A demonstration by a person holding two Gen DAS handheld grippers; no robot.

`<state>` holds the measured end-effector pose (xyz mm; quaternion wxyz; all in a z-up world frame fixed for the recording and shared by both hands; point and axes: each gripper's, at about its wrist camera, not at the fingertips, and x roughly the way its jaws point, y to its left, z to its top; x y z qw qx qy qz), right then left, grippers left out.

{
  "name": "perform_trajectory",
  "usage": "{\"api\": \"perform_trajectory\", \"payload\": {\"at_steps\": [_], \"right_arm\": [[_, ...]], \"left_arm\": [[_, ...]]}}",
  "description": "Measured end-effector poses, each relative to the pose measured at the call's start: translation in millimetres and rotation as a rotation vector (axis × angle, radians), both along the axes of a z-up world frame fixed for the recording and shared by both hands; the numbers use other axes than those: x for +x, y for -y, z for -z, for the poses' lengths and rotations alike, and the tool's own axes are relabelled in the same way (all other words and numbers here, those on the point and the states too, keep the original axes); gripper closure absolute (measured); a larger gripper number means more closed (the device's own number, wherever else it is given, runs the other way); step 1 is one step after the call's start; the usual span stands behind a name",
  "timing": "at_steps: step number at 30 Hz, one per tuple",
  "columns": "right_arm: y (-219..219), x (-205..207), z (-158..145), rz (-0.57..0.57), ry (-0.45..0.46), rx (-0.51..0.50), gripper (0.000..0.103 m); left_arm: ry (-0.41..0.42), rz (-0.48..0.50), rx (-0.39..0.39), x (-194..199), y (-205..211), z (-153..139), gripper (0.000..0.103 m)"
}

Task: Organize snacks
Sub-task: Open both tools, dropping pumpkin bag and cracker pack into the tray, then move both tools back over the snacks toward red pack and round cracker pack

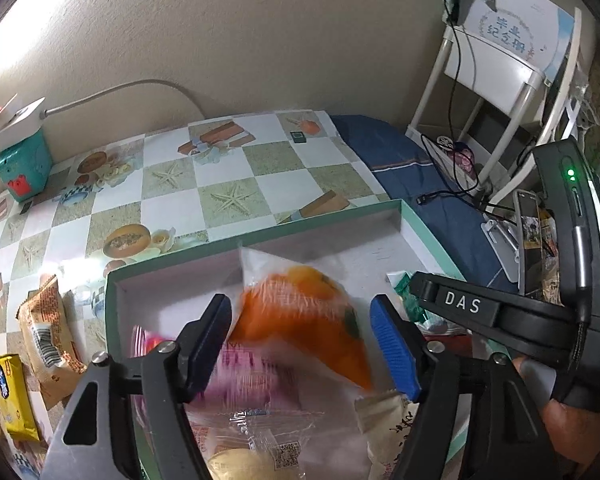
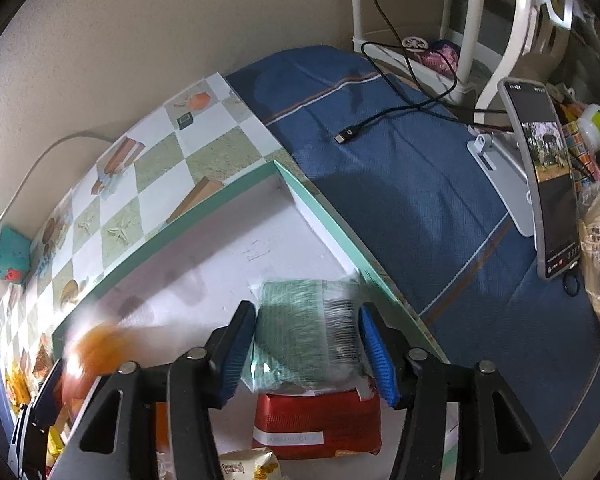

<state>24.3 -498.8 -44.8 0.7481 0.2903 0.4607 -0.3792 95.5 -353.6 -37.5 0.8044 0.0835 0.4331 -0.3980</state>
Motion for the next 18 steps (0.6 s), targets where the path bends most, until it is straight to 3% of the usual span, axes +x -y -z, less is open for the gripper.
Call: {"api": "perform_trajectory", "payload": {"at_steps": [10,15,18], "right_arm": [[-6.8,2.3,-14.2,-0.026,0.017,-0.003,0.029],[-15.0,2.7,-20.7,-0.04,0.017,0.004,0.022],[-21.9,3.2,-27.3,-0.059,0.018,-0.005,0.007]], "left_arm": [[0.001,-0.037,0.002,12.5,-20.9,-22.5,0.028],[-0.037,-0.155,0.032,37.2,-54.1,-29.7,0.028],[-0.081,-0.237,0.082,51.1,-74.6,-25.9,0.028]]}}
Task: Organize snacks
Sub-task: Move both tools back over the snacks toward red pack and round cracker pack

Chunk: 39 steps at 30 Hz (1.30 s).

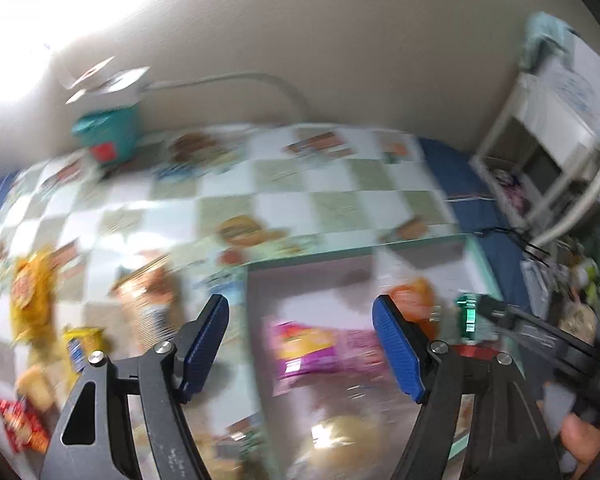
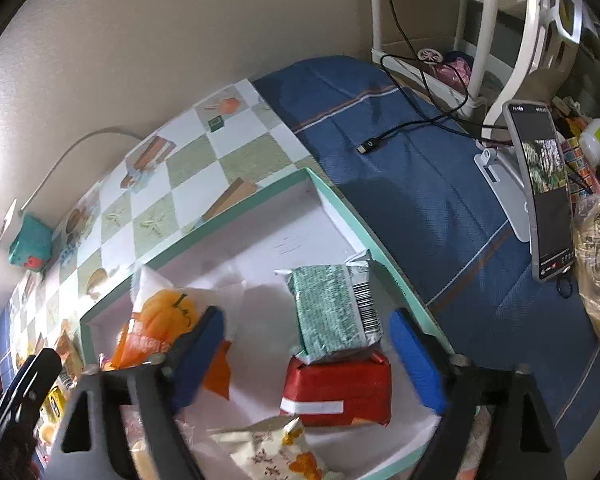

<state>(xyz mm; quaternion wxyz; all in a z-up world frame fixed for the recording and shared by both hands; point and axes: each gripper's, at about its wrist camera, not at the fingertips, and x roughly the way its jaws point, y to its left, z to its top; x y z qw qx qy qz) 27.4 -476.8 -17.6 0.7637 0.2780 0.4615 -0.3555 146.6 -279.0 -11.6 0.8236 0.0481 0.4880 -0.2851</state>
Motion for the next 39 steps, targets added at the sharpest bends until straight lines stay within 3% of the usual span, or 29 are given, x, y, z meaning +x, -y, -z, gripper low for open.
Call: {"api": "perform_trajectory", "payload": {"at_steps": [2,5,7,12,15,20,27,35,39], "right_arm": [[-5.8,-0.3,-4.6,-0.015,0.01,-0.003,0.0],[-15.7,-3.3,-12.5,-0.018,0.017,0.002,0.0],[-22.2,-6.5,-19.6,-0.005,0.03,-0.004,0.0],[-42.4,-11.9,-33.9,0.005,0.08,0.012,0.0],[-58.9,-10.9,-42.7,-0.025,0.074,-0.016,0.0],[-88.7,-17.6,-53.8,-0.053,0.069,-0.101,0.0],[-120.9,-18.6,-53.4,-0.105,0.092,-0.103,0.0],[-158.7,3.7,-41.2,-0.173,0.076,-0.097,0.0],[-173.5,29.4,-28.0,-0.233,0.044,-0.051,0.0]], "left_arm": [[-0.034,-0.041,0.014,8.0,-16.1,1.8,0.028],[-0.049,-0.093,0.048,14.1,-40.9,-0.3,0.026],[-0.051,-0.119,0.064,14.4,-54.3,-3.5,0.014],[-0.036,-0.194,0.048,14.6,-100.8,-24.1,0.013],[-0.013,-0.248,0.049,14.7,-130.0,-34.0,0.007],[-0.028,-0.33,0.027,14.5,-181.1,-34.8,0.007],[-0.021,-0.429,0.066,11.2,-245.6,-32.8,0.007],[-0.043,-0.551,0.028,16.3,-299.2,-33.1,0.007],[-0.064,-0.51,0.068,38.0,-304.6,-24.6,0.006]]}}
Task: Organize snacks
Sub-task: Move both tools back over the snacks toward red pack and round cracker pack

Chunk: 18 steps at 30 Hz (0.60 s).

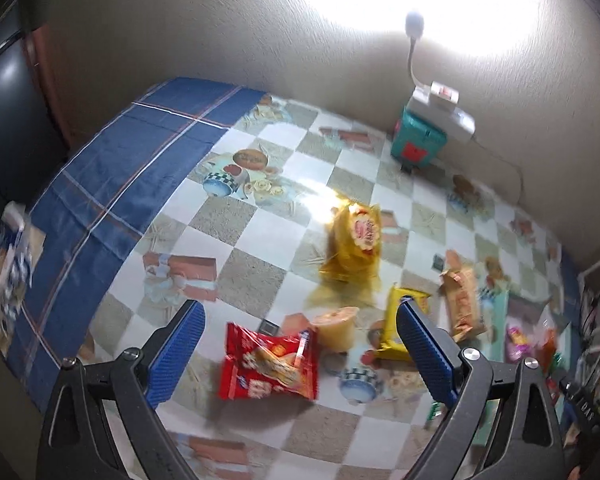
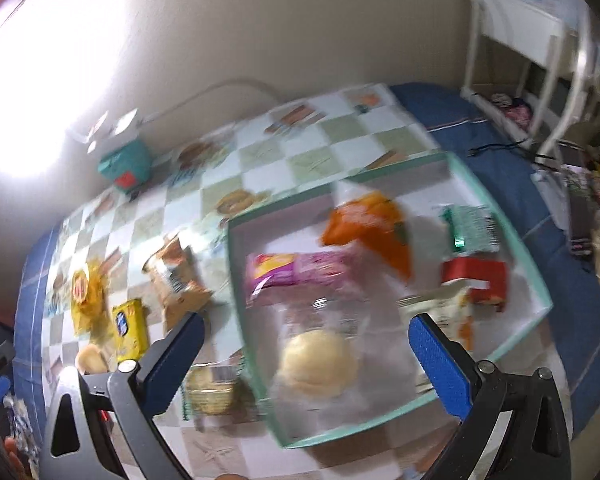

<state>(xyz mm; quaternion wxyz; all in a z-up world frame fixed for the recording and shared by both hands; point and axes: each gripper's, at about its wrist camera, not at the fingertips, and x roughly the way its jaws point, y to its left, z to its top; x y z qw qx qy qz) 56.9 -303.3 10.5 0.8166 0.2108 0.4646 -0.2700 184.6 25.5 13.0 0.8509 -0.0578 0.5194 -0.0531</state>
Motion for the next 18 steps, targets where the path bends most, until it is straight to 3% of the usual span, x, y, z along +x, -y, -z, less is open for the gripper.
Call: {"api": "perform_trajectory", "payload": {"at_steps": [2,5,12,18], "right_arm": [[-8.1,15.3,-1.8,-0.035,-0.016,0.001,0.0],[-20.3,24.6,-10.7,-0.053,0.039,0.012,0.0],[-61.0,29.1,15.1,-0.181,-0.034,0.076,0.0],[-72.5,25.4,29.8,-0.197,-0.063,0.148,0.0]], "left_arm": [[0.006,-0.029,0.017,10.4,-8.0,-4.8,0.006],[0.056,-0.075,-0.015,15.5,-21.4,-14.0,0.006],[-0.074,-0.082,-0.023,3.7,-30.5,19.4,0.006],[-0.112,-0.086,-0.017,-8.4,-28.8,35.6,0.006]]}}
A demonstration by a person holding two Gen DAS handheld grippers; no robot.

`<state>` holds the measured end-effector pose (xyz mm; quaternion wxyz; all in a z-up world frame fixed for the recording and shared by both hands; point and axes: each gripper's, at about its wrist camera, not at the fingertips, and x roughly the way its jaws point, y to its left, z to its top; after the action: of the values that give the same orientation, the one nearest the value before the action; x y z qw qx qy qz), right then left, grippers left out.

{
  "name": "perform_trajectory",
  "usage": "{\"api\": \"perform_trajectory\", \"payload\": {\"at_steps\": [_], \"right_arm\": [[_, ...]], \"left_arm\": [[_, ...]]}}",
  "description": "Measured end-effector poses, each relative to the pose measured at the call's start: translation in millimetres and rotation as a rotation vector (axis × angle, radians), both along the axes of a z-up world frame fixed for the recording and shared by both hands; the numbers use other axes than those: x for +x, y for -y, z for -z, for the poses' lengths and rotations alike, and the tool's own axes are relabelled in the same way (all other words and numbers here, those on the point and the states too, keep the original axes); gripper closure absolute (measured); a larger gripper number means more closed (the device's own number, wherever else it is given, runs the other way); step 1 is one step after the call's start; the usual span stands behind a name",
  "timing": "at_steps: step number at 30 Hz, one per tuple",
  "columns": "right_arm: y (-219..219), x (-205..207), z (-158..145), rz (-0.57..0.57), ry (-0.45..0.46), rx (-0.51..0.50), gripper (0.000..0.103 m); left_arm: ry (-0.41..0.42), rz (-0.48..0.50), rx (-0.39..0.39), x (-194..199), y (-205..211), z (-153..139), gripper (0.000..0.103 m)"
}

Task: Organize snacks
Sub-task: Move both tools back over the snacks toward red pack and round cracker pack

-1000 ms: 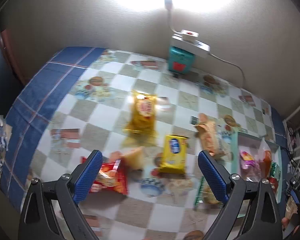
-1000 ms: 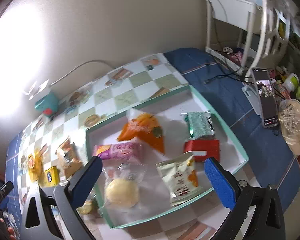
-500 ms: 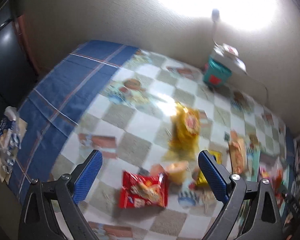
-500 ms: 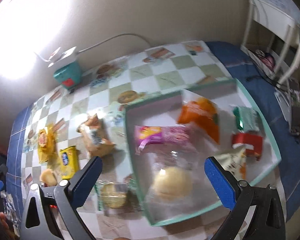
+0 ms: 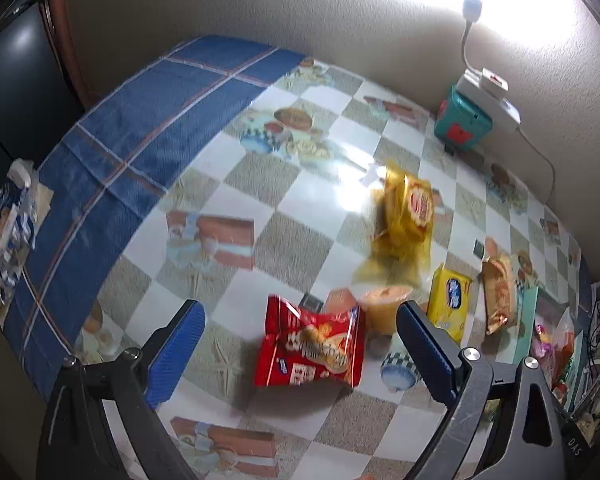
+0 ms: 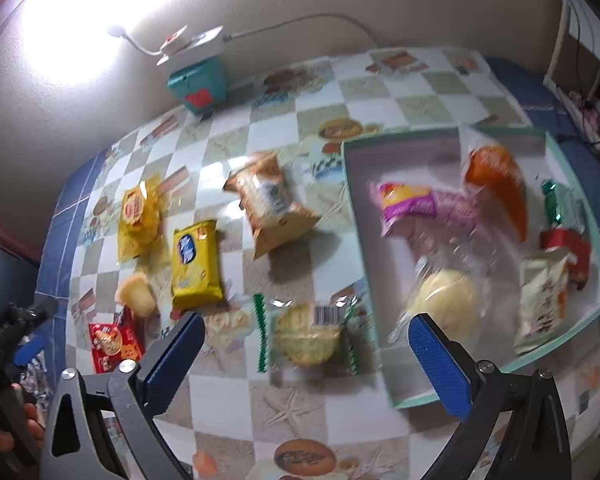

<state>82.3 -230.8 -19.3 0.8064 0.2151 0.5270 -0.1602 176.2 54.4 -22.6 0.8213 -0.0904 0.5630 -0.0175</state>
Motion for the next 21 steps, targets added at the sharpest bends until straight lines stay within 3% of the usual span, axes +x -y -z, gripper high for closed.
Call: {"api": "perform_trajectory", "payload": {"at_steps": [7,21], "right_arm": [[-9.7,5.3,12.2,-0.048,-0.047,0.034,0.0],[-22.5,17.4,31.5,-0.132,-0.114,0.067,0.0]], "left_arm": [[-0.082,0.017,-0.001,1.1,4.9,31.9,0.006],[-0.152,0.09,0.021,10.2,22.5,55.0,0.006]]}}
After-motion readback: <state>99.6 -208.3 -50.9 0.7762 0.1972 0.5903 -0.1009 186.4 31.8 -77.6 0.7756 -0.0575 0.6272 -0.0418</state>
